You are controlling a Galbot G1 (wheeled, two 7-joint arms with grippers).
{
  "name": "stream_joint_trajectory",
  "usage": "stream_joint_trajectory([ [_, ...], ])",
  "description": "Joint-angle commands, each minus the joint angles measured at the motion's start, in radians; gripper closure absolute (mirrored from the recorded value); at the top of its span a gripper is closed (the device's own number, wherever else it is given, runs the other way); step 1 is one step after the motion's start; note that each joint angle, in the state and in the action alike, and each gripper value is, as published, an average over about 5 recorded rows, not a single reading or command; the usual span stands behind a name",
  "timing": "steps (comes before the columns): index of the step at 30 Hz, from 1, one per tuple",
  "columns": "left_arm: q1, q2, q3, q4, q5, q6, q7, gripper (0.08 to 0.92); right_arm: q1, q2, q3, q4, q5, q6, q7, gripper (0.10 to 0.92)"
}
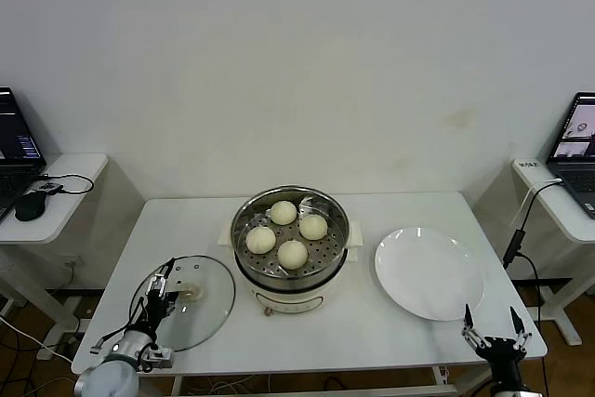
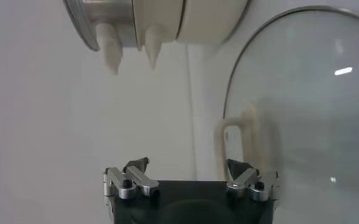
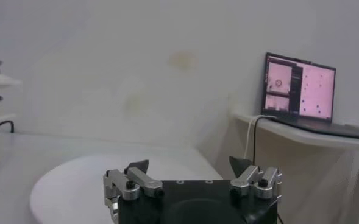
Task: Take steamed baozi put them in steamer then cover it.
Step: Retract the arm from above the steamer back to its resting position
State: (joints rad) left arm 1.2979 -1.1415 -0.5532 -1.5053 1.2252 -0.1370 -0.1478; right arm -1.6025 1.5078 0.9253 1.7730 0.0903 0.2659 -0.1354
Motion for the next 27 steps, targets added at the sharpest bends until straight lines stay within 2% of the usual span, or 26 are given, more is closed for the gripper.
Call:
stream_joint_trajectory([
  [1, -0.070, -0.004, 0.007, 0.076, 0.006, -0.001, -0.004, 0.177, -0.003, 0.004, 0.001, -0.005, -0.009, 0.003, 0.000, 0.203],
  [5, -0.075, -0.008, 0.007, 0.095, 0.003, -0.003, -0.010, 0.178, -0.001, 0.005, -0.002, -0.007, -0.014, 0.001, -0.001, 0.203],
  [8, -0.075, -0.010, 0.008, 0.104, 0.000, -0.004, -0.011, 0.216, 0.001, 0.006, -0.006, -0.008, -0.017, -0.001, -0.001, 0.203],
  [19, -0.056, -0.009, 0.003, 0.099, -0.031, -0.015, -0.040, 0.528, 0.003, 0.002, -0.018, -0.003, -0.035, -0.008, -0.014, 0.202],
  [27, -0.009, 0.008, -0.030, -0.005, -0.089, -0.009, -0.068, 0.761, -0.005, -0.004, -0.027, 0.008, -0.043, -0.011, -0.026, 0.203],
])
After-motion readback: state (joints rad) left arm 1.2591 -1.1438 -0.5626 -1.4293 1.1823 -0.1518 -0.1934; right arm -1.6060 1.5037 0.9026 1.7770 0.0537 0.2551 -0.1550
